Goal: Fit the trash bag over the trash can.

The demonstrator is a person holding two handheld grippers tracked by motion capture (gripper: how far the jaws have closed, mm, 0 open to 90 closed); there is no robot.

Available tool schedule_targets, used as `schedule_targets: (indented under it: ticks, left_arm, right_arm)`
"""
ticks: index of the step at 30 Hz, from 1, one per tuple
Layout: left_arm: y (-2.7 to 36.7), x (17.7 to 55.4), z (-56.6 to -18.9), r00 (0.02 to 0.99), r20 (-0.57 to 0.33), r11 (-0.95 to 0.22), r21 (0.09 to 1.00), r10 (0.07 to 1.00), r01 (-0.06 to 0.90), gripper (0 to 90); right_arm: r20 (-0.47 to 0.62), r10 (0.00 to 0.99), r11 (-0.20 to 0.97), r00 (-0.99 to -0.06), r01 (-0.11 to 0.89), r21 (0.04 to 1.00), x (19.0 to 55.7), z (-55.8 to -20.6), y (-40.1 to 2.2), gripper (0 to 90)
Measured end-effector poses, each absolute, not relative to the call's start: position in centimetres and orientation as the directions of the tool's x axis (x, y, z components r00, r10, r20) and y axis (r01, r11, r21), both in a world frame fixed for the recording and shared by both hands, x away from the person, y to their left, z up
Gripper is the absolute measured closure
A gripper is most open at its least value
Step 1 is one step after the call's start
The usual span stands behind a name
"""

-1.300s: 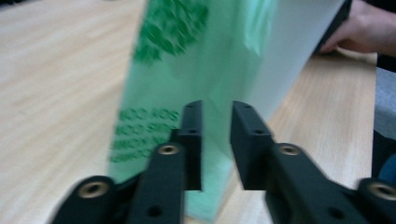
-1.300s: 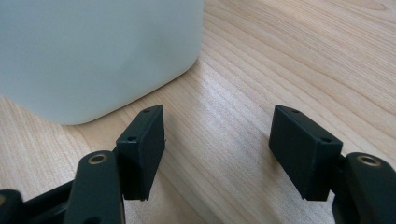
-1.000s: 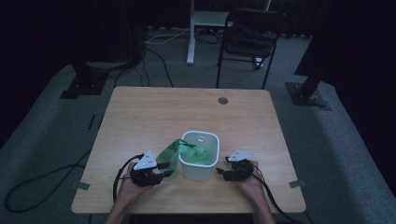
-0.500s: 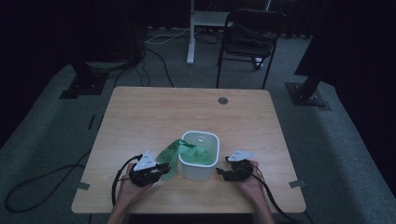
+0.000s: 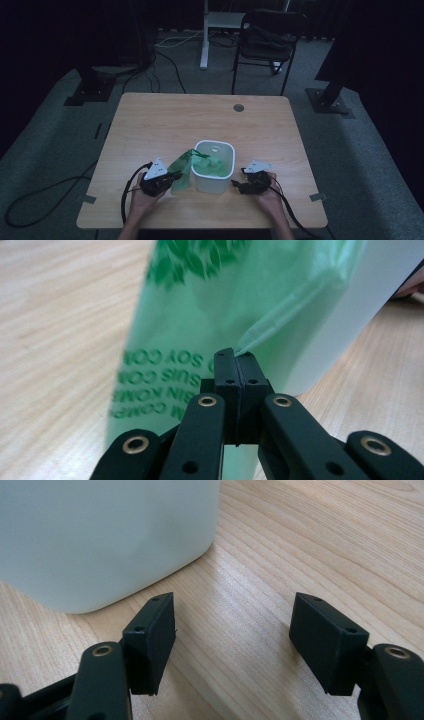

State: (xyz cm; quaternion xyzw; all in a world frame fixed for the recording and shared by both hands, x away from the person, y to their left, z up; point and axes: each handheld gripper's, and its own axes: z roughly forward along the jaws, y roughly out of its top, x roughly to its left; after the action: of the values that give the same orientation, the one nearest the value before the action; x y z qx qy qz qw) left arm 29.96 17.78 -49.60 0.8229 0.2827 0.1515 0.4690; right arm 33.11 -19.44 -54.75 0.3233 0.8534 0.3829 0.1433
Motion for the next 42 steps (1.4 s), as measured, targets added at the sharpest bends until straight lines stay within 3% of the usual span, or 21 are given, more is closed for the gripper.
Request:
schedule_targets:
  ticks: [13,22,35,41,42]
  left_arm:
    - [20.0,30.9,-42.2,0.867,0.032,-0.365,0.914,0.497,0.176,90.0]
    - [19.4,31.6,-38.2,0.898,0.092,-0.395,0.914,0.429,0.095,90.0]
    - [17.6,33.1,-35.6,0.927,0.103,-0.468,0.88,0.362,0.085,90.0]
    - [17.4,34.2,-35.5,0.945,0.046,-0.432,0.896,0.324,0.104,90.0]
    - [17.7,34.5,-35.5,0.932,0.026,-0.405,0.905,0.361,0.131,90.0]
  right_arm:
    - [0.003,0.659,0.514,-0.752,0.452,0.729,33.2,-54.4,-19.6,37.2]
    - [0.003,0.63,0.506,-0.777,0.413,0.757,32.9,-51.5,-20.4,43.0]
    - [0.014,0.581,0.488,-0.814,0.363,0.794,32.7,-47.0,-21.9,48.3]
    - [0.011,0.578,0.485,-0.816,0.355,0.799,32.7,-46.0,-22.3,48.5]
    - [0.008,0.58,0.486,-0.815,0.354,0.799,32.7,-45.9,-22.3,48.5]
